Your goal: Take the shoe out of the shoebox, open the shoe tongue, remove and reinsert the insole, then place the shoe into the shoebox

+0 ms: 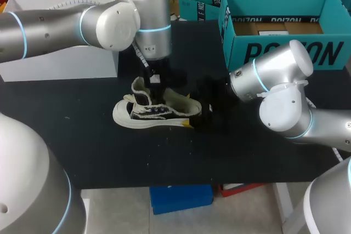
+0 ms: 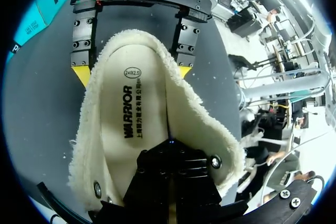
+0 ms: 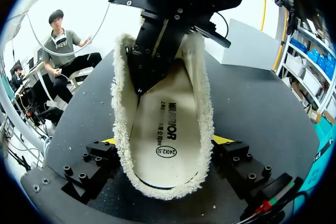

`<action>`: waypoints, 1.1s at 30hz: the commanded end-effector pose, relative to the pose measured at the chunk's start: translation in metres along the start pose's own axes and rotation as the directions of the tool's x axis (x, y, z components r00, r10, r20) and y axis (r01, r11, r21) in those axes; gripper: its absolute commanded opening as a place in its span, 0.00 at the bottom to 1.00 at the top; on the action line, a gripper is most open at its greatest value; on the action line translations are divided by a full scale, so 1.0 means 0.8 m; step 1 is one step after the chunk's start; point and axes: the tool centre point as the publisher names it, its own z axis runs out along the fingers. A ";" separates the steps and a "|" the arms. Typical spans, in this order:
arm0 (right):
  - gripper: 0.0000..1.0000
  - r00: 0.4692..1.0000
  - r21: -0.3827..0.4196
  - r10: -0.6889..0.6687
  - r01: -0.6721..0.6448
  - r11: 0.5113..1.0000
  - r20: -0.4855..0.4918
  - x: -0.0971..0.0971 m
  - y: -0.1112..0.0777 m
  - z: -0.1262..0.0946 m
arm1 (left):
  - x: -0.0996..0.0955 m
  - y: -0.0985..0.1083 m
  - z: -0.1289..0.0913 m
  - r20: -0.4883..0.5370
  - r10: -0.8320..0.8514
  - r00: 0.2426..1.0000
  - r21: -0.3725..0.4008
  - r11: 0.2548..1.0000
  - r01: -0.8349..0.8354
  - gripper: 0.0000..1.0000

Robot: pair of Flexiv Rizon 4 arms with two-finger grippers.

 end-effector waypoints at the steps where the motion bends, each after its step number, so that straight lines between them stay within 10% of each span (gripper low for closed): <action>1: 0.00 1.000 0.002 0.002 -0.002 1.000 0.000 -0.001 0.001 0.001 | -0.002 0.000 0.010 0.001 -0.007 1.000 0.000 1.000 0.007 0.00; 33: 0.00 1.000 0.002 0.002 -0.002 1.000 0.000 -0.001 0.001 0.001 | -0.009 -0.003 0.041 0.085 -0.067 0.994 -0.032 0.997 0.070 0.00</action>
